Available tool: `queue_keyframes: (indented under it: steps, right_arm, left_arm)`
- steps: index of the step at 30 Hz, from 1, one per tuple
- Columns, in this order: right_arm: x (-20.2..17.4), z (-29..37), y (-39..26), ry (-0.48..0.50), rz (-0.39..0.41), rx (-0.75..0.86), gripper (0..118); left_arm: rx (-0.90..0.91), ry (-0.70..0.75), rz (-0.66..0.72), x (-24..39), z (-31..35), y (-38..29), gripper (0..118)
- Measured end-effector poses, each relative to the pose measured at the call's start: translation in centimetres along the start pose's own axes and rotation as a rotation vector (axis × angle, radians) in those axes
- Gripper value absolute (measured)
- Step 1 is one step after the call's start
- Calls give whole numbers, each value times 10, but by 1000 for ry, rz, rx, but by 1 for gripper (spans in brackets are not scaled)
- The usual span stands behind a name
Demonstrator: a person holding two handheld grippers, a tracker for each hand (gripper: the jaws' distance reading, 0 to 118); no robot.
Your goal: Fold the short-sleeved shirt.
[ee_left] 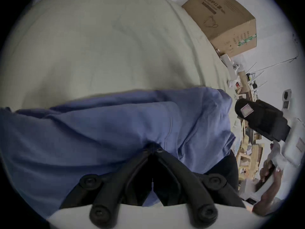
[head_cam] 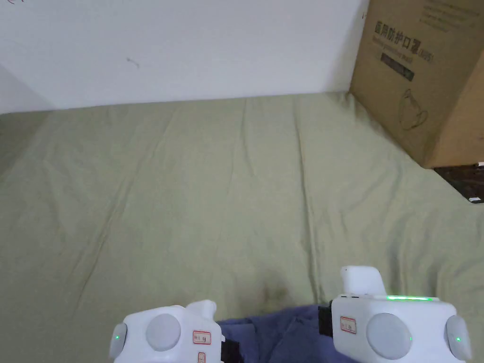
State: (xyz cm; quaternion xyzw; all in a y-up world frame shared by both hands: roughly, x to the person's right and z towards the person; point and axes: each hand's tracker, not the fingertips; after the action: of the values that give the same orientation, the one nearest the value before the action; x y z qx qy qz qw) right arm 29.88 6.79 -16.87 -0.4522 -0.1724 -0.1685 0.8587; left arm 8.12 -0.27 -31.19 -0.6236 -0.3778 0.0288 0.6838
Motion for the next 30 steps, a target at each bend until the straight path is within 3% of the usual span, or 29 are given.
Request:
queue_keyframes:
  steps: [3,8,12,16,17,18,19,20,22,27,30]
  right_arm:
    - [0,-4,-3,6,-10,-14,4]
    - [-5,-4,-5,20,-8,-19,4]
    - [-6,2,-3,43,-18,3,4]
    - [-6,3,-2,27,-7,11,4]
    - [-6,3,-2,25,-9,10,4]
    - [-6,2,-2,23,-10,8,4]
    - [-6,1,-3,21,-10,3,4]
    - [-7,0,-3,20,-9,-2,4]
    - [-9,-2,-3,18,-7,-9,4]
    - [-14,-5,-1,15,-4,-19,4]
    - [-20,-7,1,16,8,-28,4]
  left_arm:
    - [16,-96,38,-2,10,-5,1]
    - [-30,-424,105,-10,30,-23,1]
    - [133,-348,-28,-35,79,-28,1]
    - [274,-284,53,-98,131,-30,5]
    - [284,-285,107,-118,141,-29,17]
    - [288,-285,154,-134,147,-30,46]
    - [280,-293,208,-151,151,-33,93]
    - [269,-285,233,-164,153,-36,116]
    - [313,-338,251,-181,153,-39,117]
    - [214,-409,334,-198,117,-50,118]
    - [114,-611,367,-193,76,-49,118]
